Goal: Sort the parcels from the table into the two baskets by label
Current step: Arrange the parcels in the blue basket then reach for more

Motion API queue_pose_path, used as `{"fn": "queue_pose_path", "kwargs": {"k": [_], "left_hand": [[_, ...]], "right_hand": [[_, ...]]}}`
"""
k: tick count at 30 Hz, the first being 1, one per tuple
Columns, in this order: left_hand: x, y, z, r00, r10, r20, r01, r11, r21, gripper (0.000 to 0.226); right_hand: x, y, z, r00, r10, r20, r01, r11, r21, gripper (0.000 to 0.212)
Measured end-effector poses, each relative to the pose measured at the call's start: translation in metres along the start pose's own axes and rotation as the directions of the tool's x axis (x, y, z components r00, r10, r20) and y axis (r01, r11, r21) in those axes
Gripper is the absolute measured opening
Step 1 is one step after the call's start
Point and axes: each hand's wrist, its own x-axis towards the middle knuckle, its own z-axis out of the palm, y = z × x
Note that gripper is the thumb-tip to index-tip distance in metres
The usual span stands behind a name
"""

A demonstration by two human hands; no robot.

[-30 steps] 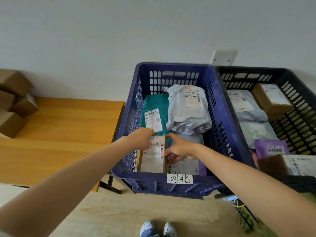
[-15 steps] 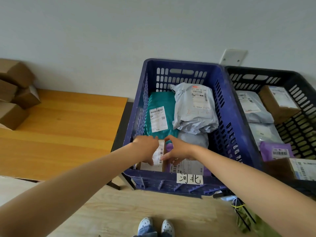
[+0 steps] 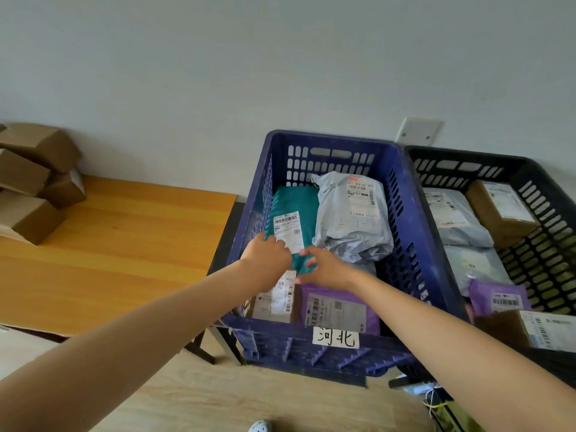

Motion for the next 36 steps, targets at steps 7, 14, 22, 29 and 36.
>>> {"fn": "queue_pose_path", "kwargs": {"k": [7,14,22,29,36], "left_hand": [[-0.014,-0.027,-0.032,0.951,-0.254,-0.177,0.225,0.959,-0.170,0.051],[-0.059,-0.058,-0.047,0.774,-0.598,-0.208,0.468,0.761,-0.449,0.050],[-0.134,-0.113,-0.011,0.609,-0.790,-0.070,0.594,0.513,-0.619,0.051],[-0.201,-0.186,0.045,0.545,-0.838,-0.030,0.626,0.430,-0.651,0.053],[-0.267,-0.273,0.124,0.513,-0.858,0.012,0.582,0.338,-0.740,0.051]], "right_hand": [[0.011,-0.035,-0.031,0.969,-0.145,-0.200,0.186,0.961,0.203,0.044],[0.021,-0.100,-0.033,0.917,-0.335,-0.218,0.388,0.878,0.281,0.043],[0.041,-0.182,0.024,0.903,-0.415,-0.110,0.426,0.839,0.338,0.037],[0.070,-0.260,0.104,0.888,-0.448,-0.101,0.457,0.841,0.290,0.041],[0.104,-0.333,0.196,0.913,-0.392,-0.108,0.405,0.847,0.344,0.037]]}}
